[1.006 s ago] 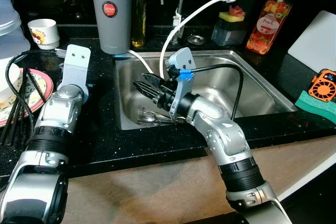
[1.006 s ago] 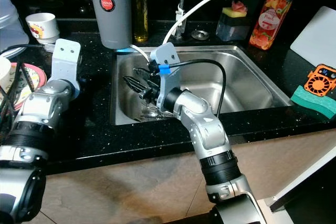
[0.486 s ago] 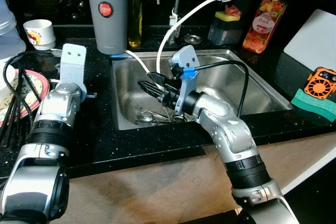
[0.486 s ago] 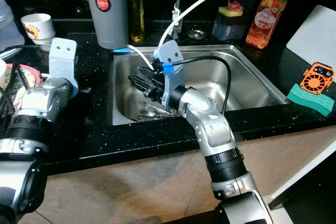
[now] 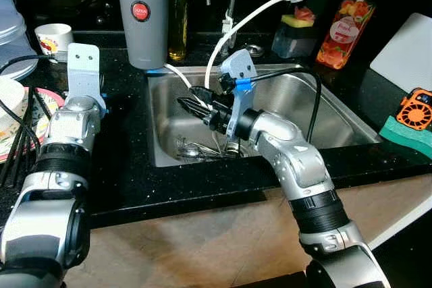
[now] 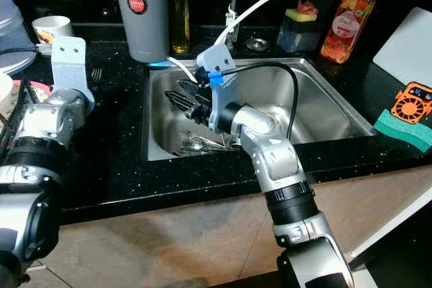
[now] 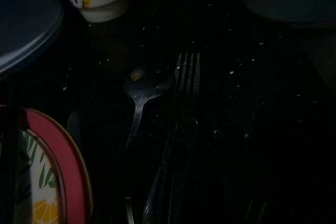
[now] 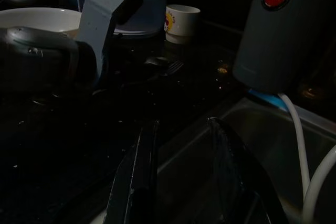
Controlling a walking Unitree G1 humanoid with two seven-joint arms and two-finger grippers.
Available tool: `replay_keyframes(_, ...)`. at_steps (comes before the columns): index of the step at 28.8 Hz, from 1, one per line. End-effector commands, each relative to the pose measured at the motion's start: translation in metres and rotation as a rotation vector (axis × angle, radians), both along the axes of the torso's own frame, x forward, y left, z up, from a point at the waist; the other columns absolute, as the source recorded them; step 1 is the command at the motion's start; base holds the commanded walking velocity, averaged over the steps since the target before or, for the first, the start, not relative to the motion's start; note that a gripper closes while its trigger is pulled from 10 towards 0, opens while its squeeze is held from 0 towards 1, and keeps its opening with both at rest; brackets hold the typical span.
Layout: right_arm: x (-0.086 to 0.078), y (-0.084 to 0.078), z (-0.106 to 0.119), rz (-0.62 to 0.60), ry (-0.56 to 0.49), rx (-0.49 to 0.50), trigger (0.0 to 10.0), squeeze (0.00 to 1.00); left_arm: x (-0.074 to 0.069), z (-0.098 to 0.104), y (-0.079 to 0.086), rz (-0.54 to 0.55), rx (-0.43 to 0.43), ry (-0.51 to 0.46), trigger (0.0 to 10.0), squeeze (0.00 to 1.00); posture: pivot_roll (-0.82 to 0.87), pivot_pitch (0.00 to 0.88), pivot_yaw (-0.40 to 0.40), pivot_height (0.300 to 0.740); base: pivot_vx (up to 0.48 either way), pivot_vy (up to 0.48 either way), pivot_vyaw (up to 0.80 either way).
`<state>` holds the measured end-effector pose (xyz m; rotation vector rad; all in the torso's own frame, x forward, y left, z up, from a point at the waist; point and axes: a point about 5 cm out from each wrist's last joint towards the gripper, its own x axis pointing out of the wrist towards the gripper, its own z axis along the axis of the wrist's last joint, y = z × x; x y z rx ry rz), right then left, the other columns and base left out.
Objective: Kitchen organization
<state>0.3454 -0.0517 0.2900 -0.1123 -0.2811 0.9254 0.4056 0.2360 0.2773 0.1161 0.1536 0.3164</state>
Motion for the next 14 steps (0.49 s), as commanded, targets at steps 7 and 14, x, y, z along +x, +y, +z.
replay_keyframes(7,0.0,-0.003,0.002,0.006,-0.025,-0.013,10.0,0.0,-0.002,-0.019,0.015,0.039,-0.058,0.09,10.0,0.0,-0.02,0.111,-0.05,0.74,0.0,0.0,0.0)
replay_keyframes(14,0.0,-0.003,0.004,0.017,-0.034,-0.021,10.0,0.0,0.0,-0.023,0.014,0.03,-0.066,0.117,10.0,0.0,-0.02,0.113,-0.051,0.74,0.0,0.0,0.0)
